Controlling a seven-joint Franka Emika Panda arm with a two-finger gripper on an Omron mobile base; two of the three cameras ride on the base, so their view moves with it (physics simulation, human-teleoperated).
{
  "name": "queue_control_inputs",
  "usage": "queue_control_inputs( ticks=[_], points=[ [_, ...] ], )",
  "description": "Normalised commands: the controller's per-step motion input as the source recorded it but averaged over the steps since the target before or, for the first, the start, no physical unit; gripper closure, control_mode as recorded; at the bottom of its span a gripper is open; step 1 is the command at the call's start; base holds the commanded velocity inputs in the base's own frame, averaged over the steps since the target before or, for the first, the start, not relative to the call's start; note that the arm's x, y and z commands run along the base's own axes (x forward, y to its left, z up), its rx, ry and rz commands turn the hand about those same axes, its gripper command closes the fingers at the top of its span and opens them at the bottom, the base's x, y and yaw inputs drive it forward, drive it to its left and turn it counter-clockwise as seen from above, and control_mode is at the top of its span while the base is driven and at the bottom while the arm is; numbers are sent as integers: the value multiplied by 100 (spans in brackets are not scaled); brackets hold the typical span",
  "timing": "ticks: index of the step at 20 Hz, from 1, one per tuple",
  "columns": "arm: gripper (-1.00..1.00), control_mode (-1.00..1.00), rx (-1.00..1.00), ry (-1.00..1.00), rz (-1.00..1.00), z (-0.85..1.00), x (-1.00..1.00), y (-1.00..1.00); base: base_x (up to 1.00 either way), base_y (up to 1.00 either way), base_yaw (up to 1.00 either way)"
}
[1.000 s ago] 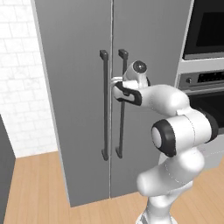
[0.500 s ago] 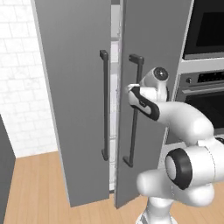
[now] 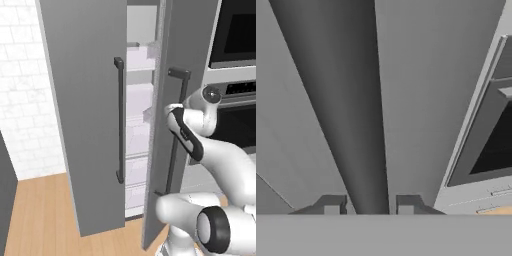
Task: Grab a lemon wedge from the fridge and one ice cube from the ice bowl, and put them in the glass of lemonade.
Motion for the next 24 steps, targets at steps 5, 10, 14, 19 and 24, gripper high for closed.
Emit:
queue_control_inputs(
  ticks=[5, 10, 14, 19, 24],
  points=[
    [-100, -100, 0, -4, -3, 49, -95, -29, 0, 0, 0],
    [-100, -100, 0, -14, 0, 82, -100, 8, 0, 0, 0],
    [-100, -100, -5, -7, 2, 98, -89, 57, 0, 0, 0],
    [-100, -100, -29, -1, 0, 50, -11, 100, 0, 0, 0],
    [-100, -100, -46, 13, -19, -12, 84, 100, 0, 0, 0]
  ],
)
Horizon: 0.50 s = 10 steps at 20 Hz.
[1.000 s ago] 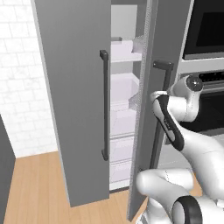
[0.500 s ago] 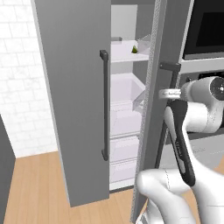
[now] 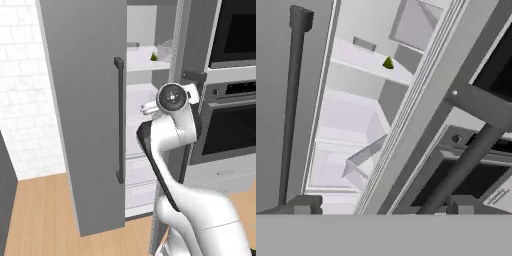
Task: Grab a lemon wedge from the fridge and one ice cube from the ice bowl, and put them in the glass of lemonade.
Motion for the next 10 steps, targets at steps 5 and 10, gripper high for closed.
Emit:
queue_control_inputs(
  ticks=[5, 10],
  points=[
    [-100, -100, -43, 43, -20, -33, 100, 23, 0, 0, 0],
    [-100, -100, -33, 25, -21, -29, 89, 0, 0, 0, 0]
  ],
)
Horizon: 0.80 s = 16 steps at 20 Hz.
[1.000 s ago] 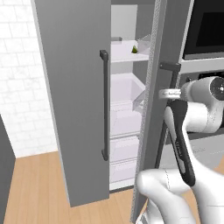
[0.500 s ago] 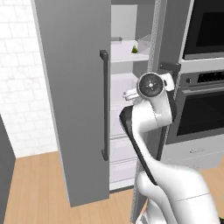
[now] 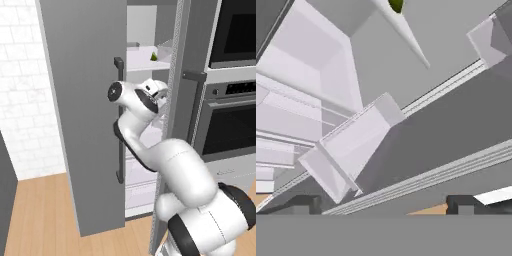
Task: Grab a lemon wedge from the fridge and one ice cube from the ice bowl, and put them in the glass of lemonade.
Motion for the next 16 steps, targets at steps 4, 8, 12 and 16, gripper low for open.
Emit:
queue_control_inputs(
  ticks=[4, 8, 12, 16],
  points=[
    [-100, -100, -24, 7, -19, -7, 38, 0, 0, 0, 0],
    [-100, -100, -23, 0, -19, -2, 7, -2, 0, 0, 0],
    [-100, -100, -8, 1, -26, 0, -3, -33, 0, 0, 0],
    [-100, -100, 0, 0, -26, 1, -28, -53, 0, 0, 0]
  ],
)
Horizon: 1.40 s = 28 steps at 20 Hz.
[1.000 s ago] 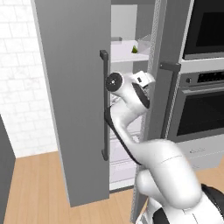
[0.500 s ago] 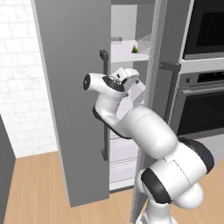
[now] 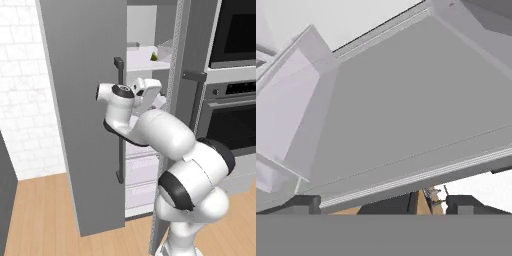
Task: Grab a lemon wedge from the fridge and one ice cube from the ice bowl, and put them in the glass of lemonade.
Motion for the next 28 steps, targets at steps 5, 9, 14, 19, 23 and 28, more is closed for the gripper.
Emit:
queue_control_inputs(
  ticks=[5, 9, 14, 19, 23, 28],
  points=[
    [-100, -100, 0, 0, -24, 5, -63, -65, 0, 0, 0],
    [-100, -100, 0, 0, -20, 0, -70, -72, 0, 0, 0],
    [-100, -100, -2, -5, -3, 22, -50, 8, 0, 0, 0],
    [-100, -100, -11, 1, 9, 16, 51, 71, 0, 0, 0],
    [-100, -100, -8, 16, 3, -9, 100, 6, 0, 0, 0],
    [-100, -100, -6, 21, 0, -10, 100, 0, 0, 0, 0]
  ],
)
